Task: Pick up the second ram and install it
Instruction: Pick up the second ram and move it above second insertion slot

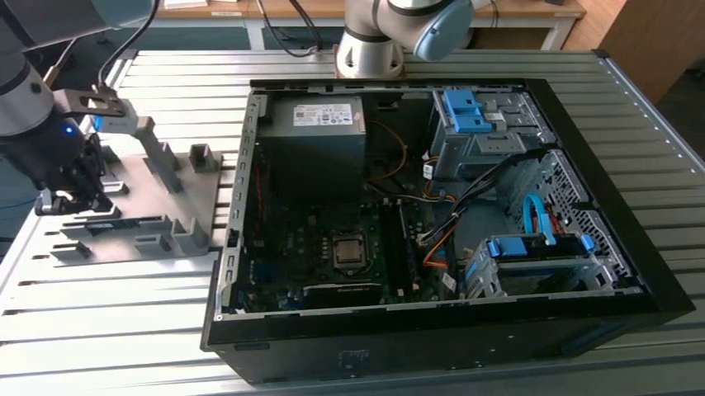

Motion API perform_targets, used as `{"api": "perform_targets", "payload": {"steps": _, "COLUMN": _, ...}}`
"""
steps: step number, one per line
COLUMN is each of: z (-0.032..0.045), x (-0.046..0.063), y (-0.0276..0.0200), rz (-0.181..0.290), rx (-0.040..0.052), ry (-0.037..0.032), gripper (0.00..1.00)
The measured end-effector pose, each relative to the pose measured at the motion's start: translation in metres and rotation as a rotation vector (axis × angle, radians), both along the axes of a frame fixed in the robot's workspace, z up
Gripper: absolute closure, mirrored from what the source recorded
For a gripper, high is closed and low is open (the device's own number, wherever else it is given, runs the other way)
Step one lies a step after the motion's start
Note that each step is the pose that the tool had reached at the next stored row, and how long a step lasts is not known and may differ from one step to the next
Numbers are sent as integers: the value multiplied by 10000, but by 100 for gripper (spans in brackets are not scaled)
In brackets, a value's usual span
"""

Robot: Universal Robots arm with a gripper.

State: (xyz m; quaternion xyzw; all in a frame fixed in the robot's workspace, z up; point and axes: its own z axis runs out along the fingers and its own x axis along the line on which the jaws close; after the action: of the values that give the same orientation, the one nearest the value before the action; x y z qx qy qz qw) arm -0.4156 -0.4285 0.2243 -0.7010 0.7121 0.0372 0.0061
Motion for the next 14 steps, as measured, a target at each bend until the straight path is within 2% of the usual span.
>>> {"api": "perform_targets", "payload": {"steps": 3, "z": -10, "x": -10, "y": -2, "rz": 9, "rx": 1, "ry": -1, "gripper": 90}}
{"api": "perform_targets", "payload": {"steps": 7, "z": -18, "x": -11, "y": -3, "rz": 266, "rx": -27, "ry": 1, "gripper": 90}}
{"api": "perform_targets", "payload": {"steps": 14, "z": -21, "x": -11, "y": -3, "rz": 283, "rx": -57, "ry": 0, "gripper": 90}}
